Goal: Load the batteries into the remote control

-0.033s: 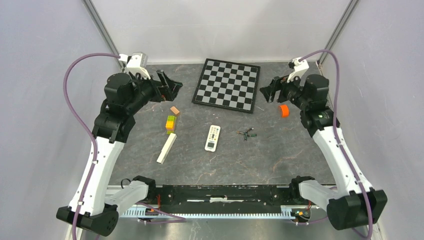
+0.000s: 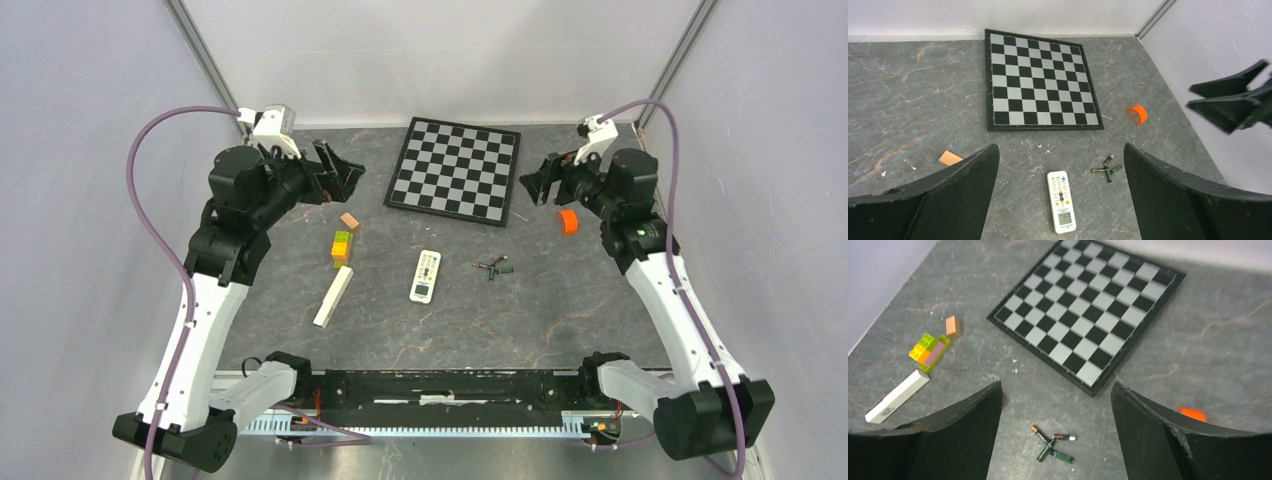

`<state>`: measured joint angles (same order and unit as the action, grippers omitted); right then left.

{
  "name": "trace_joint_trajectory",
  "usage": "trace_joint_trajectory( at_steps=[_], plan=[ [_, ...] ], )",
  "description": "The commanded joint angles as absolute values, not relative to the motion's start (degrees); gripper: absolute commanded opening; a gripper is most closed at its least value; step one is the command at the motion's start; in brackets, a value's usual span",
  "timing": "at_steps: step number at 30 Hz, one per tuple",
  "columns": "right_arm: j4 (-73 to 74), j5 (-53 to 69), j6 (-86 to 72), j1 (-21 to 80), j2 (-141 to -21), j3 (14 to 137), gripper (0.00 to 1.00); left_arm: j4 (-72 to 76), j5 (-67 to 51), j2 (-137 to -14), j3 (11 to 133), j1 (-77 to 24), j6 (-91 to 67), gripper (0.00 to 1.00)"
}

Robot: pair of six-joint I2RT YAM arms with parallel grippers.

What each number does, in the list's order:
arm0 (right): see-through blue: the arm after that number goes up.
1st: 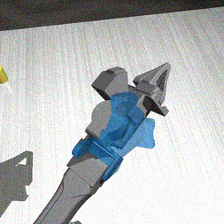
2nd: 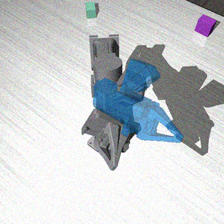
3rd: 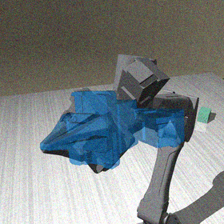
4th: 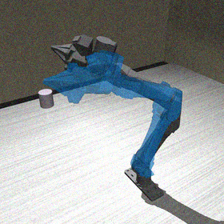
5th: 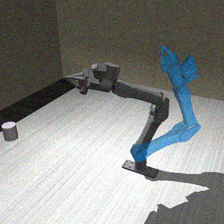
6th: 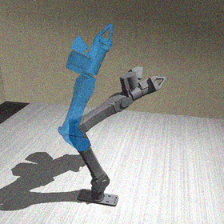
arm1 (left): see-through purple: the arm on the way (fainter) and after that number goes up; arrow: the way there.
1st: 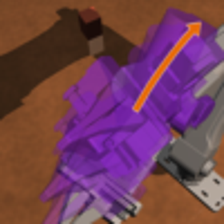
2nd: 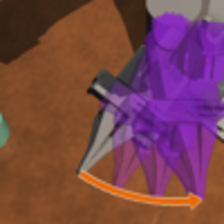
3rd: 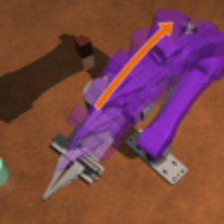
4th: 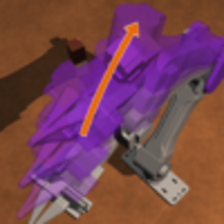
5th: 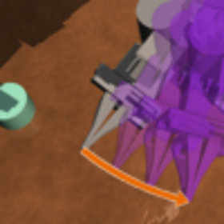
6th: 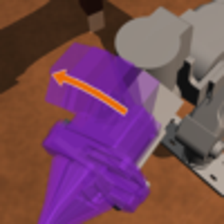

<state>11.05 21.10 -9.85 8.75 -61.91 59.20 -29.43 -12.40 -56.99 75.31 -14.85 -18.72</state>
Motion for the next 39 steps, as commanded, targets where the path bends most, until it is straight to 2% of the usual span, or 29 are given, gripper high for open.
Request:
trace_joint_trajectory(
  at_steps=[1, 10, 13, 21, 26, 30, 32, 39],
  plan=[
    [6.40, 20.75, -13.42, 11.09, -65.30, 55.03, 0.85, -23.12, -15.20, -54.66, 72.80, -14.66, -22.00, 1.00],
    [6.14, 4.31, -19.84, 21.39, -70.86, 49.28, 0.97, -19.29, -20.35, -56.12, 72.27, -14.67, -30.31, 1.00],
    [5.89, 0.44, -24.15, 24.31, -73.84, 48.89, 0.98, -20.60, -17.86, -55.65, 70.34, -14.61, -29.81, 1.00],
    [16.85, -10.92, -27.55, 31.93, -79.87, 55.86, 0.98, -16.08, -13.36, -53.08, 57.75, -14.81, -31.84, 1.00],
    [15.75, -14.09, -28.98, 39.70, -83.20, 54.04, 0.98, -12.39, -13.10, -50.64, 48.20, -16.53, -34.54, 1.00],
    [15.30, -20.94, -33.47, 43.50, -84.54, 51.48, 0.97, -8.51, -10.07, -50.23, 39.40, -22.42, -34.62, 0.98],
    [13.88, -21.59, -35.21, 43.51, -82.93, 48.45, 0.93, -7.30, -5.93, -52.27, 36.83, -27.67, -34.07, 0.96],
    [16.21, -18.55, -35.22, 43.51, -74.03, 41.87, 0.80, -7.54, 10.10, -64.37, 38.54, -43.20, -32.06, 0.95]
  ],
)
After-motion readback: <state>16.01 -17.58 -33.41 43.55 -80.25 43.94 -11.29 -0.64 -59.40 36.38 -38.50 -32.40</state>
